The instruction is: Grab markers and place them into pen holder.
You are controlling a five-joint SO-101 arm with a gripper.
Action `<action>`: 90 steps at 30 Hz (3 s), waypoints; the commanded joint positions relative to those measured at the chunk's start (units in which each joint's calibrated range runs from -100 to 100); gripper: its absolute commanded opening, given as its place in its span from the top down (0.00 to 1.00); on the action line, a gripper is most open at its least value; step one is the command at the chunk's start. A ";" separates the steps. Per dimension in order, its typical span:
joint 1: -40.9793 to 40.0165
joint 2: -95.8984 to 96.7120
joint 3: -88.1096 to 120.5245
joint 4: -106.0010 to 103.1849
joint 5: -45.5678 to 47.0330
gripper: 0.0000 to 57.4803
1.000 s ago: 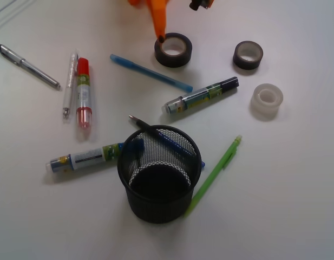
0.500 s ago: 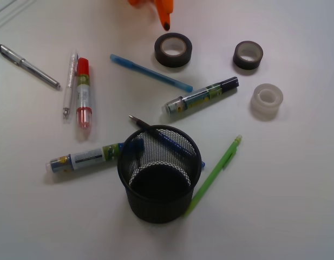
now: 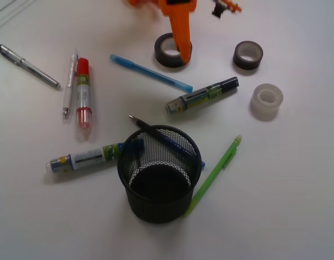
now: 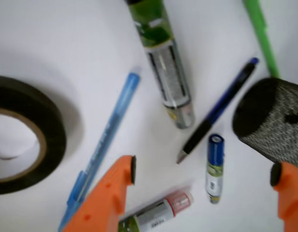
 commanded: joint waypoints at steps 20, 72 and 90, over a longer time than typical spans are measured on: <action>-3.83 42.96 -38.75 12.74 -1.32 0.45; -3.01 58.09 -96.81 30.85 -2.98 0.99; 2.82 58.94 -106.78 2.77 -14.80 0.99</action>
